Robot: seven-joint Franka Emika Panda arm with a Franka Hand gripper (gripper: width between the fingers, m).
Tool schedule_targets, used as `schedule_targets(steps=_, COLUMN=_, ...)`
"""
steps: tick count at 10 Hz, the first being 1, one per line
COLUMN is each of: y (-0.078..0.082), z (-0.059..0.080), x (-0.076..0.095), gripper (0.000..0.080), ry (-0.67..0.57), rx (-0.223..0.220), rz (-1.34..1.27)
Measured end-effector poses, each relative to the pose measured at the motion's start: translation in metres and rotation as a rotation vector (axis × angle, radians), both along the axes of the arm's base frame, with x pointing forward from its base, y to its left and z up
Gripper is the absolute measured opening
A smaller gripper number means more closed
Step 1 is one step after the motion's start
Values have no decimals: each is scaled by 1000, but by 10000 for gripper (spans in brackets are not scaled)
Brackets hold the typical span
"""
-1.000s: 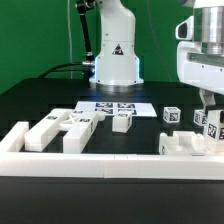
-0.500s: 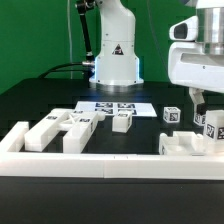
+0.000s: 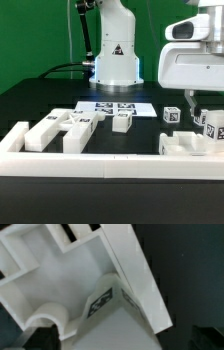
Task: Assemble chair
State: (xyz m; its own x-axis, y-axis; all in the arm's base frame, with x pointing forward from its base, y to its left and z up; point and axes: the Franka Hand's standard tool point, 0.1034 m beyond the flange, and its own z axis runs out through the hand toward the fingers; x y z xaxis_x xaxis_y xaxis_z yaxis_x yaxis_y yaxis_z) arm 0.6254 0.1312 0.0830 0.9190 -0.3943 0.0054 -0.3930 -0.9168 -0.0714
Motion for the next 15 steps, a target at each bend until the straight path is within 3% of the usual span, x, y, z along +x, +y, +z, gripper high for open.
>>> schedule_targets(steps=5, y=-2, z=-1, x=0, gripper=649, ry=-27, rx=-13, rz=406)
schedule_targets(steps=7, y=-2, z=-1, x=0, gripper=402, ry=-27, rx=-13, rz=404)
schedule_targets(steps=8, y=-2, z=-1, x=0, gripper=402, ry=-27, rx=-13, rz=404)
schedule_targets(steps=9, y=-2, z=-1, x=0, gripper=288, ry=-26, rx=-11, rz=389)
schedule_targets(steps=11, y=-2, z=-1, x=0, gripper=288, ry=-24, rx=-10, rz=361)
schedule_targets(steps=15, y=-7, z=-2, x=1, gripper=288, ry=-2, rx=16, rz=-22)
